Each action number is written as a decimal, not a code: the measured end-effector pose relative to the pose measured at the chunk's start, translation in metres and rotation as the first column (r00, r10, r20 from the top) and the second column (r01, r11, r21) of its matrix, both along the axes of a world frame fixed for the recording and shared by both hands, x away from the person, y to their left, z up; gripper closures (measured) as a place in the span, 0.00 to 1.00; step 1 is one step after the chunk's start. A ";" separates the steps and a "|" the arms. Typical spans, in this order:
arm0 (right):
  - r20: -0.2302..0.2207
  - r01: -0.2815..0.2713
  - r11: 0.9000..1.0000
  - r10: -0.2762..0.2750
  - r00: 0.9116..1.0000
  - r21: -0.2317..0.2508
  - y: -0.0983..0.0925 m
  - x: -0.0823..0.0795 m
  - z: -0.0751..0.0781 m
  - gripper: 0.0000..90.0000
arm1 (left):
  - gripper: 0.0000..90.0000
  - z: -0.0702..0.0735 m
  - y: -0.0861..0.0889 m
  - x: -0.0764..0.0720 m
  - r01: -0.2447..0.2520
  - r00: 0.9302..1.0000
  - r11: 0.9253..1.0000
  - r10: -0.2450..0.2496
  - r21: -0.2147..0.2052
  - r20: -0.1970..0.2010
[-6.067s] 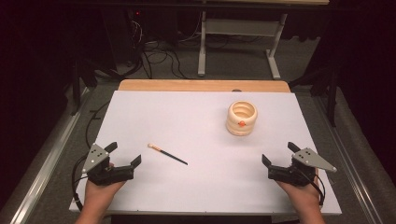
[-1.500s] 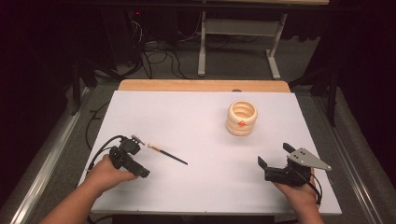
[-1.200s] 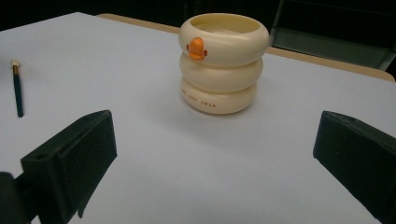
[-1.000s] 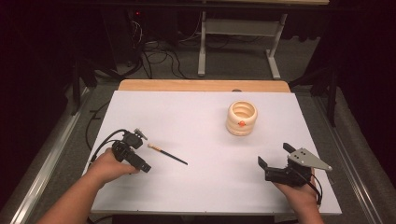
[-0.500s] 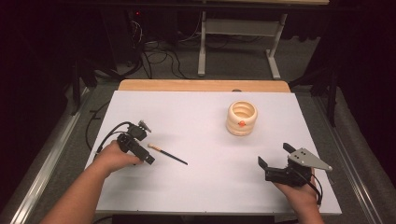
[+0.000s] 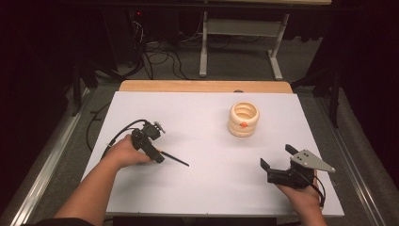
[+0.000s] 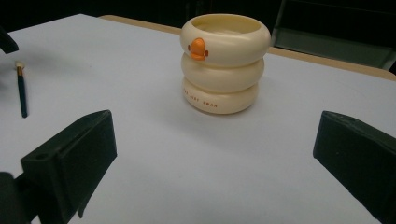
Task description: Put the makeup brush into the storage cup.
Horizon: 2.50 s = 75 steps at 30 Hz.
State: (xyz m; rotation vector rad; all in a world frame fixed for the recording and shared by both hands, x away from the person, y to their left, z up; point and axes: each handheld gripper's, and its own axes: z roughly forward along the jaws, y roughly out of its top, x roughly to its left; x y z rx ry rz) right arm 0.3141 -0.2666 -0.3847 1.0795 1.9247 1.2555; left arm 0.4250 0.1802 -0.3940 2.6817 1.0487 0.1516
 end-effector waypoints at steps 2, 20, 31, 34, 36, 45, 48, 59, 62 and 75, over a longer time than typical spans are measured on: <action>-0.001 -0.003 1.000 0.003 1.000 0.001 0.000 0.000 0.000 0.01 | 0.01 0.001 -0.003 0.001 0.029 0.999 1.000 -0.030 0.007 0.024; 0.001 -0.009 1.000 0.009 1.000 -0.002 0.000 0.000 -0.001 0.01 | 0.08 -0.008 -0.023 0.006 0.168 0.986 0.983 -0.169 0.071 0.000; -0.007 -0.005 1.000 0.005 1.000 0.009 0.000 -0.001 -0.001 0.01 | 0.16 -0.007 -0.024 0.005 0.171 0.985 0.984 -0.171 0.049 -0.002; -0.004 -0.008 1.000 0.008 1.000 0.007 0.000 0.000 -0.001 0.01 | 0.19 -0.006 -0.024 0.006 0.171 0.985 0.984 -0.171 0.041 -0.004; -0.005 -0.008 1.000 0.008 1.000 0.009 0.000 -0.001 -0.001 0.01 | 0.25 -0.005 -0.023 0.006 0.170 0.985 0.985 -0.170 0.034 -0.006; -0.006 -0.009 1.000 0.009 1.000 0.008 0.000 0.000 -0.001 0.01 | 0.41 -0.005 -0.021 0.006 0.181 0.983 0.983 -0.181 0.031 -0.011; -0.007 -0.009 1.000 0.009 1.000 0.008 0.000 -0.001 -0.001 0.01 | 0.49 -0.007 -0.021 0.006 0.197 0.980 0.980 -0.197 0.039 -0.022; -0.009 -0.011 1.000 0.011 1.000 0.008 0.000 -0.001 -0.001 0.01 | 0.65 -0.006 -0.018 0.006 0.210 0.977 0.977 -0.209 0.024 -0.033; -0.010 -0.011 1.000 0.011 1.000 0.009 0.000 -0.001 -0.001 0.01 | 0.68 -0.006 -0.017 0.007 0.208 0.978 0.978 -0.207 0.025 -0.036; -0.008 -0.011 1.000 0.011 1.000 0.005 0.000 -0.001 -0.001 0.01 | 0.82 -0.006 -0.014 0.008 0.196 0.980 0.980 -0.195 0.018 -0.046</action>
